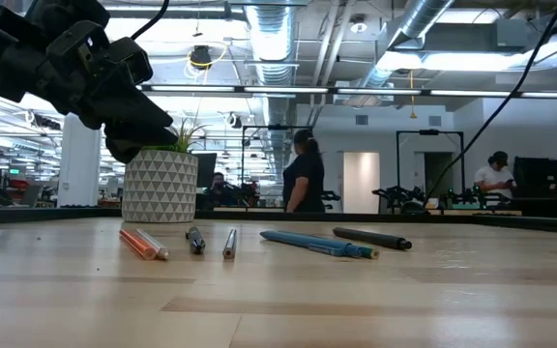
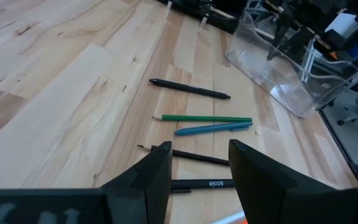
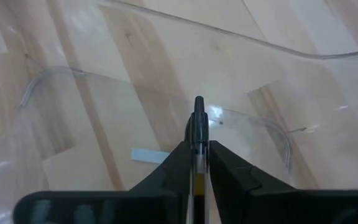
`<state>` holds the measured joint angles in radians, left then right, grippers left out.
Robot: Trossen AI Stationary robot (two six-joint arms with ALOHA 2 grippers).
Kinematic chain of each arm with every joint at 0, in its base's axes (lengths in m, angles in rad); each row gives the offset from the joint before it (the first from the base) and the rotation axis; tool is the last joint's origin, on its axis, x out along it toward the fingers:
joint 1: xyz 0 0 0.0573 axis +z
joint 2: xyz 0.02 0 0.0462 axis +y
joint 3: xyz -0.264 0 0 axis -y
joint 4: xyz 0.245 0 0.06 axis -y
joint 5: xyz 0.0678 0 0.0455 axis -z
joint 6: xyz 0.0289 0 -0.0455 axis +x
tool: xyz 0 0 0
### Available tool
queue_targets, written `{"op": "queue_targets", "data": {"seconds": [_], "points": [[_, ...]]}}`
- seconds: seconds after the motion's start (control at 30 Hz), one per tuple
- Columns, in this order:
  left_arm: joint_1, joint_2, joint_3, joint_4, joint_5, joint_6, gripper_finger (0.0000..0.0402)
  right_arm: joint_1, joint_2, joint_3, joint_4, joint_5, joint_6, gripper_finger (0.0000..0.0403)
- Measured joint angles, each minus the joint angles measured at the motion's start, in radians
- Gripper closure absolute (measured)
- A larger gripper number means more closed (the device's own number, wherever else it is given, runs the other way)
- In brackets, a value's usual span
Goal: Sort pens & pencils
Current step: Put the transparent black pen into the transparent bin, then put the right black pen into the transparent bin
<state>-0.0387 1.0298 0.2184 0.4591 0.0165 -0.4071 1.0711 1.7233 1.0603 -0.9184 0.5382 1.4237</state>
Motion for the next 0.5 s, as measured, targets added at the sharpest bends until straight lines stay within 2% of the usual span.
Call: {"op": "queue_targets", "data": {"seconds": [0.3,0.5], "points": [[0.000,0.000,0.000,0.000,-0.002,-0.001,0.0252,-0.022,0.000,0.000,-0.016,-0.011,-0.026,0.0252],[0.000,0.000,0.000,0.002,-0.002,-0.001,0.0252,-0.021,-0.002,0.017,-0.017,0.019,-0.068,0.0235]]}}
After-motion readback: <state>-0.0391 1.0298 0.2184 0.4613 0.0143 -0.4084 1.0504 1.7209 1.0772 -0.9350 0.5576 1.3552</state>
